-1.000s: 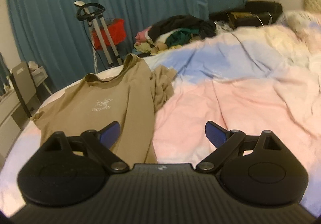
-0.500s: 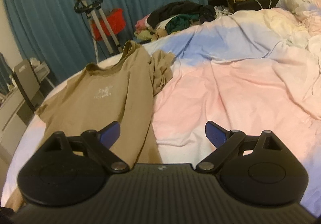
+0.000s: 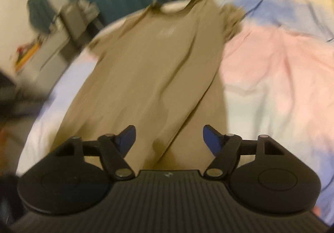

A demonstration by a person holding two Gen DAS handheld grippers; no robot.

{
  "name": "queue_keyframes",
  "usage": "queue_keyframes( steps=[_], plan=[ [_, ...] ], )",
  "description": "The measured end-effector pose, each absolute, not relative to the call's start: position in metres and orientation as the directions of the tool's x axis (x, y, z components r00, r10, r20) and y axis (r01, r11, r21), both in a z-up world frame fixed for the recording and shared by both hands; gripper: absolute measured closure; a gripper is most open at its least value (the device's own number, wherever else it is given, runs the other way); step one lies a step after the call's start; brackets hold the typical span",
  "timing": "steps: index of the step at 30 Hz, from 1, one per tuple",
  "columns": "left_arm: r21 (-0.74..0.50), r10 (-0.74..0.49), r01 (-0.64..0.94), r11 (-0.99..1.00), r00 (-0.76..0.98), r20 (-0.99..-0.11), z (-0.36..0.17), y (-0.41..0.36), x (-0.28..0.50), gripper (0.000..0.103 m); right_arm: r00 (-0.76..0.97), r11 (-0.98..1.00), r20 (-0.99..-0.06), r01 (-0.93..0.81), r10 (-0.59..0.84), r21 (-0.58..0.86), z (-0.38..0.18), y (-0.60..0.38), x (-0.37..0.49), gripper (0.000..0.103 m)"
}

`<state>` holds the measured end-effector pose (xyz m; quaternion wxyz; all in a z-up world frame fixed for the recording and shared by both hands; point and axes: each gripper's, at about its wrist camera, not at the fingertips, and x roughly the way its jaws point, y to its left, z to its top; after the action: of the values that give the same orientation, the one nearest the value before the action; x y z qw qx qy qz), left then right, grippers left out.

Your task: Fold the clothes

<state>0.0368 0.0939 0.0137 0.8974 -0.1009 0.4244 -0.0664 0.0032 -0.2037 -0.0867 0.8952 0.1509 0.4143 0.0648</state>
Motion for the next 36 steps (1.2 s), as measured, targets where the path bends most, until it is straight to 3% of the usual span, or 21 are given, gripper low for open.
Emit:
queue_keyframes(
  steps=[5, 12, 13, 15, 17, 25, 30, 34, 35, 36],
  plan=[
    [-0.210, -0.217, 0.096, 0.973, 0.692, -0.689, -0.030, 0.062, 0.048, 0.025, 0.570, 0.965, -0.782, -0.090, 0.253, 0.246, -0.092, -0.172, -0.005, 0.032],
    [-0.147, -0.166, 0.086, 0.985, 0.687, -0.708, -0.057, 0.079, 0.063, 0.025, 0.447, 0.975, -0.867, -0.069, 0.219, 0.211, -0.126, -0.159, 0.015, 0.055],
    [-0.142, -0.163, 0.087, 0.986, 0.692, -0.703, -0.058, 0.080, 0.064, 0.025, 0.443, 0.975, -0.870, -0.061, 0.217, 0.212, -0.124, -0.161, 0.015, 0.059],
    [-0.132, -0.163, 0.097, 0.986, 0.693, -0.703, -0.061, 0.079, 0.067, 0.025, 0.437, 0.976, -0.874, -0.045, 0.213, 0.215, -0.119, -0.166, 0.014, 0.091],
    [-0.140, -0.184, 0.120, 0.983, 0.689, -0.701, -0.062, 0.077, 0.067, 0.025, 0.429, 0.976, -0.879, -0.028, 0.209, 0.218, -0.115, -0.171, 0.013, 0.093],
    [-0.176, -0.270, 0.205, 0.963, 0.687, -0.675, -0.055, 0.069, 0.050, 0.025, 0.468, 0.977, -0.876, 0.105, 0.117, 0.187, -0.051, -0.246, -0.002, 0.094],
    [-0.150, -0.280, 0.243, 0.958, 0.704, -0.653, -0.050, 0.064, 0.036, 0.024, 0.410, 0.949, -0.911, 0.266, 0.050, 0.172, -0.055, -0.301, -0.013, 0.094],
    [-0.125, -0.267, 0.245, 0.961, 0.717, -0.644, -0.049, 0.063, 0.032, 0.023, 0.474, 0.916, -0.879, 0.329, 0.049, 0.228, -0.045, -0.321, -0.019, 0.090],
    [-0.127, -0.266, 0.242, 0.962, 0.719, -0.642, -0.049, 0.063, 0.032, 0.022, 0.500, 0.912, -0.865, 0.332, 0.046, 0.241, -0.042, -0.323, -0.016, 0.085],
    [-0.131, -0.265, 0.237, 0.963, 0.721, -0.641, -0.049, 0.063, 0.032, 0.021, 0.532, 0.899, -0.845, 0.342, 0.055, 0.274, -0.040, -0.327, -0.014, 0.067]
  ],
)
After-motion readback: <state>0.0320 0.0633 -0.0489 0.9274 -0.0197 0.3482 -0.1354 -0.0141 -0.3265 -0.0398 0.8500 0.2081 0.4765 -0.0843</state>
